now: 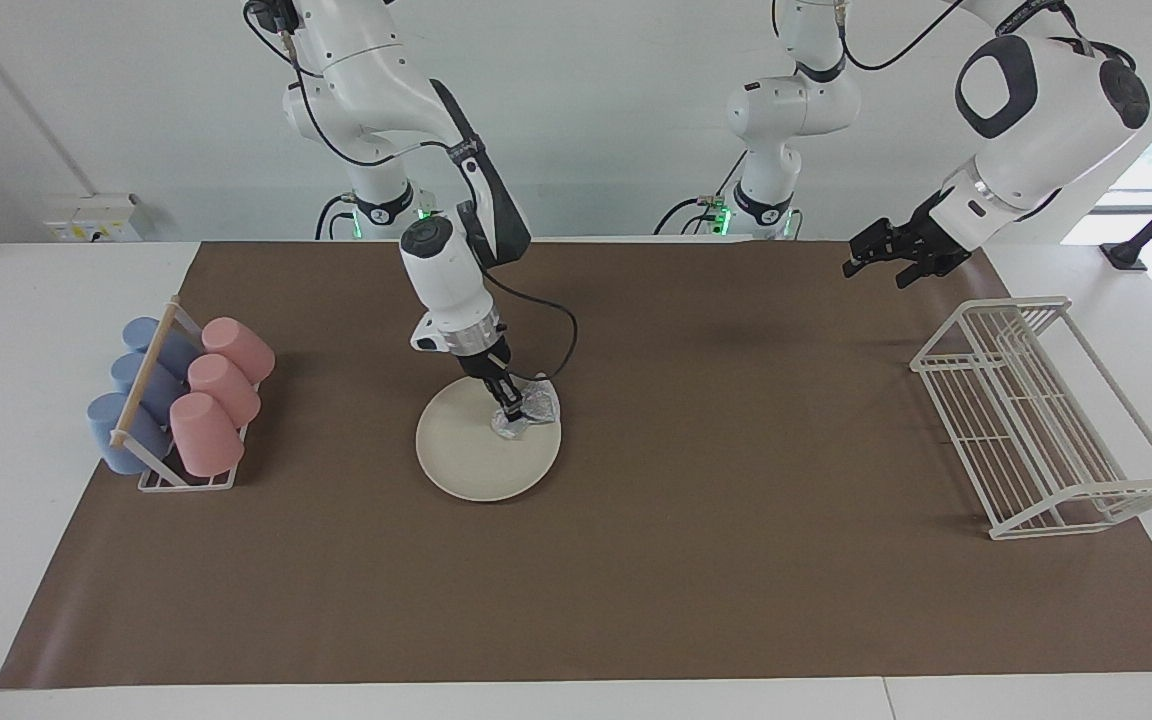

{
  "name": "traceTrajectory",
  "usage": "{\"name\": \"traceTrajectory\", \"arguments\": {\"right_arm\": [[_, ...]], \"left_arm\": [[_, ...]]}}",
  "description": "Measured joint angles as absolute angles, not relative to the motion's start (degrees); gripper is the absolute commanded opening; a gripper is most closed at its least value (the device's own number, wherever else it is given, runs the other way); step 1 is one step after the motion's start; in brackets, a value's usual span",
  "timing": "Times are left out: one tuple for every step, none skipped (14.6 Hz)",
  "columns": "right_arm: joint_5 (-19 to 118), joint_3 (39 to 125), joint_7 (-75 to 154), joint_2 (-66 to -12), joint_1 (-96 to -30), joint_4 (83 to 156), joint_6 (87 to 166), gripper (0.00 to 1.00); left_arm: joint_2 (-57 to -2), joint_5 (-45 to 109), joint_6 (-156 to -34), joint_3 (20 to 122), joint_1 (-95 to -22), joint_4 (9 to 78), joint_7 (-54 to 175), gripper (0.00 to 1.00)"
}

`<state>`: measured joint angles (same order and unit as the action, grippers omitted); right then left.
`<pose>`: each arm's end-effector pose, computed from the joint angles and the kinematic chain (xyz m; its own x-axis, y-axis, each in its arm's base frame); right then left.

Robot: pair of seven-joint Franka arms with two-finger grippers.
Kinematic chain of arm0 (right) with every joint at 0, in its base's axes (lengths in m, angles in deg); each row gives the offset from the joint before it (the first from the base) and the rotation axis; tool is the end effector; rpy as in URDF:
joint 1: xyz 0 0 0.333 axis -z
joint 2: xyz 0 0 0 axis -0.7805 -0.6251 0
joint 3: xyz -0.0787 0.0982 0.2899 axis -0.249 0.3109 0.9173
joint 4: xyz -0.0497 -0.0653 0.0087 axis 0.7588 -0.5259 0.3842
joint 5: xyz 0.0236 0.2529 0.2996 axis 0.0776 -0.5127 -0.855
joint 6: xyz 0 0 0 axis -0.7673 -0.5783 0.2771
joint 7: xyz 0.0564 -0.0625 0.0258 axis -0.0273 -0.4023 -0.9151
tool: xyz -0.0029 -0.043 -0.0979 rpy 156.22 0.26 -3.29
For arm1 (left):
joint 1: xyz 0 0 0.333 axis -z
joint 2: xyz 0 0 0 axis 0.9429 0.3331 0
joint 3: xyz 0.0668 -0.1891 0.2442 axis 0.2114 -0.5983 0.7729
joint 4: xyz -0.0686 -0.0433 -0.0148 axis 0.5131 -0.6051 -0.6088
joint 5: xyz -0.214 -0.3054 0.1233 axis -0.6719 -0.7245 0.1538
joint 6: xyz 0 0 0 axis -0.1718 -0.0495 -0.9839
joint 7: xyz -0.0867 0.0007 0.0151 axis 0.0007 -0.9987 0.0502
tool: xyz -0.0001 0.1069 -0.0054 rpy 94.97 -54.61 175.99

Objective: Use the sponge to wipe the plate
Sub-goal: 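Rub the sponge around the plate surface with the right gripper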

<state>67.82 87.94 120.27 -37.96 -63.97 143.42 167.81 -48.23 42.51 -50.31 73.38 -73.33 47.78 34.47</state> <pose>0.5203 0.2405 0.2895 0.5283 -0.8428 -0.1032 -0.8238 -0.4794 -0.3025 0.4920 -0.0040 0.5211 0.9817 -0.1151 -0.1514 -0.0696 -0.9582 0.2774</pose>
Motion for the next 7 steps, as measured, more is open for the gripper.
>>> {"name": "traceTrajectory", "arguments": {"right_arm": [[67.82,87.92,120.54,-37.98,-63.91,143.17,167.28,0.00],[67.82,87.81,121.26,-37.96,-63.89,142.38,165.36,0.00],[67.82,87.68,122.39,-37.85,-63.86,140.71,161.67,0.00],[67.82,87.60,123.67,-37.45,-63.79,138.01,156.49,0.00],[67.82,87.57,124.84,-36.70,-63.69,134.74,150.96,0.00],[67.82,87.49,126.18,-35.54,-63.64,131.35,145.34,0.00],[67.83,87.44,127.67,-34.21,-63.62,128.53,140.56,0.00]], "left_arm": [[-48.23,42.51,-50.31,73.38,-73.33,47.78,34.48,1.00],[-48.23,42.51,-50.31,73.38,-73.33,47.78,34.51,1.00],[-48.23,42.51,-50.31,73.38,-73.33,47.78,34.81,1.00],[-48.23,42.49,-50.31,73.37,-73.34,47.78,36.04,1.00],[-48.24,41.82,-50.31,73.33,-73.33,47.78,38.62,1.00],[-48.24,39.37,-50.31,73.22,-73.32,47.79,41.48,1.00],[-48.23,35.63,-50.30,73.09,-73.31,47.79,43.26,1.00]]}}
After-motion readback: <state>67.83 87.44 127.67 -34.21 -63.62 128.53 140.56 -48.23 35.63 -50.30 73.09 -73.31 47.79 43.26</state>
